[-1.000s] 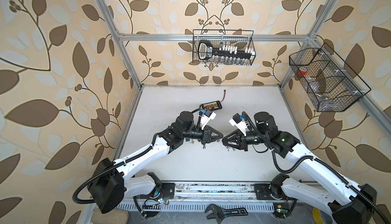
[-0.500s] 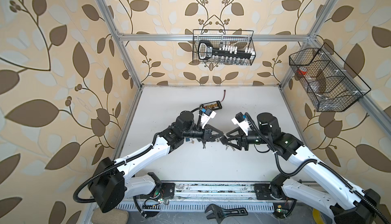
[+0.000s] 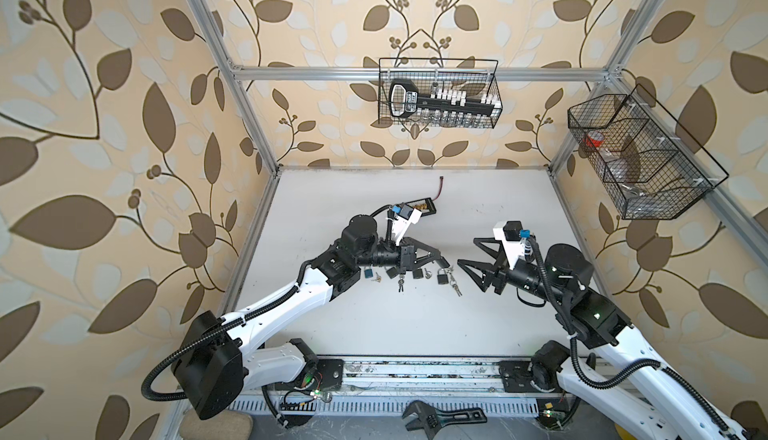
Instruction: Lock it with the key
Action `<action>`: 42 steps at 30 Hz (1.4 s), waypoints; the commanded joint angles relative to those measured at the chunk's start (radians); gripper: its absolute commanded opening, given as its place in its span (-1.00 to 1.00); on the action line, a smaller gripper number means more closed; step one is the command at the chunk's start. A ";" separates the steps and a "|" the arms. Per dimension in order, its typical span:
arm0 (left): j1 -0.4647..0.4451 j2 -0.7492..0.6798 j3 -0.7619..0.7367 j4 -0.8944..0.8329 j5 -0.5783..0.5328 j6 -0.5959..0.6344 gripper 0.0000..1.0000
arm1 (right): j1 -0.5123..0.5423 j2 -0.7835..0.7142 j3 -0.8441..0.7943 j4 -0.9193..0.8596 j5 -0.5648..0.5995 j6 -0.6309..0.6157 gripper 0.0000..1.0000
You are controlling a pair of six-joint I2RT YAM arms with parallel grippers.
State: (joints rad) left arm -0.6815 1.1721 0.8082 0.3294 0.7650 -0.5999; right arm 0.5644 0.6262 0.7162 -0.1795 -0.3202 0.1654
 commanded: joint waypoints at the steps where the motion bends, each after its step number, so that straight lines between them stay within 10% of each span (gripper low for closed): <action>1: -0.002 -0.055 0.023 0.175 -0.010 -0.066 -1.00 | -0.007 0.025 0.036 0.022 -0.025 0.007 0.47; 8: -0.002 -0.072 0.017 0.272 -0.011 -0.083 -1.00 | -0.193 0.112 0.000 0.390 -0.483 0.335 0.21; 14: -0.004 -0.064 0.022 0.345 0.003 -0.119 -1.00 | -0.267 0.181 -0.144 1.030 -0.548 0.811 0.24; 22: -0.029 -0.059 0.025 0.437 -0.045 -0.185 -1.00 | -0.093 0.112 -0.102 0.656 -0.321 0.364 0.35; 42: -0.072 -0.015 0.061 0.455 -0.082 -0.176 -1.00 | -0.063 0.168 -0.110 0.734 -0.407 0.326 -0.17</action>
State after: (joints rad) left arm -0.7410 1.1622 0.8104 0.6861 0.6968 -0.7708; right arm 0.4938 0.7998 0.5911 0.5274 -0.6952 0.5037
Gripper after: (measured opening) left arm 0.059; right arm 0.415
